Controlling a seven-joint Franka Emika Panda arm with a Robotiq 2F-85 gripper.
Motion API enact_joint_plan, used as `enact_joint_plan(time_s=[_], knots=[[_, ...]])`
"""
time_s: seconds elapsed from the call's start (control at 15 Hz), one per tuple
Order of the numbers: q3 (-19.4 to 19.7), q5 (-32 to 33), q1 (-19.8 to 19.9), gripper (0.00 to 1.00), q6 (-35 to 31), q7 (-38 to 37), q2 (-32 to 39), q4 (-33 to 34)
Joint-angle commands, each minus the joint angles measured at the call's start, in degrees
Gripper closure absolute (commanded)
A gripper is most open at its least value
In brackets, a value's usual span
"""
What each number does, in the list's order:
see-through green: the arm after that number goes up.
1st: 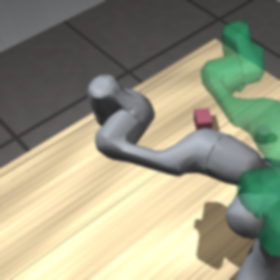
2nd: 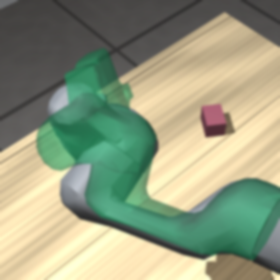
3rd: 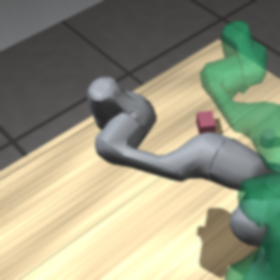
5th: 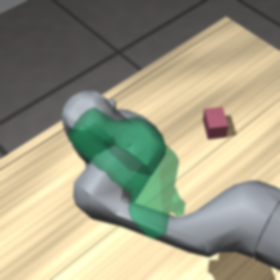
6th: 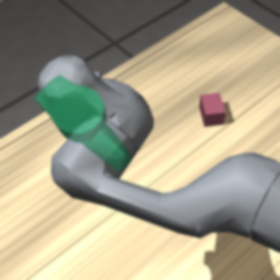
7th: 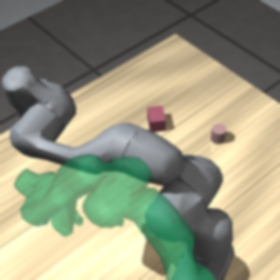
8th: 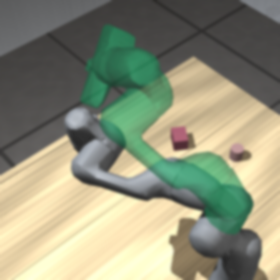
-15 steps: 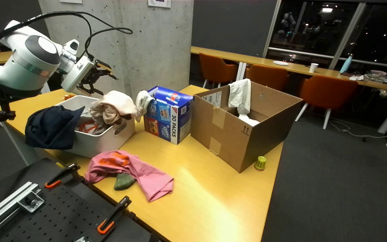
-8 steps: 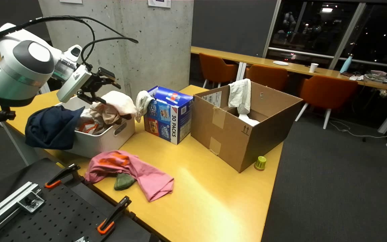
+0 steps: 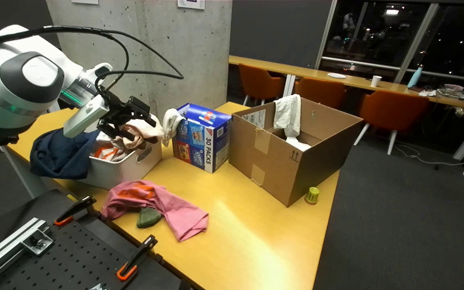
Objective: Put the shirts over the stuffed toys and put them into the laundry basket
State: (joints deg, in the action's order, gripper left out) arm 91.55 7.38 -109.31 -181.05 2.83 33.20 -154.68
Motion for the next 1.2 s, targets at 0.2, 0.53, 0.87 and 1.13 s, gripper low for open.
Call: enact_joint_plan(time_s=[0.2,0.53,0.87,1.13], knots=[[2.2,0.1,1.2,0.00,0.7,1.4,-15.6,-1.6],[1.8,0.3,1.7,0.00,6.7,1.3,-19.4,-2.8],[-1.2,1.6,5.6,0.00,26.1,2.5,-17.1,3.8],[-11.0,3.0,14.0,0.00,40.4,4.6,-14.3,11.4]])
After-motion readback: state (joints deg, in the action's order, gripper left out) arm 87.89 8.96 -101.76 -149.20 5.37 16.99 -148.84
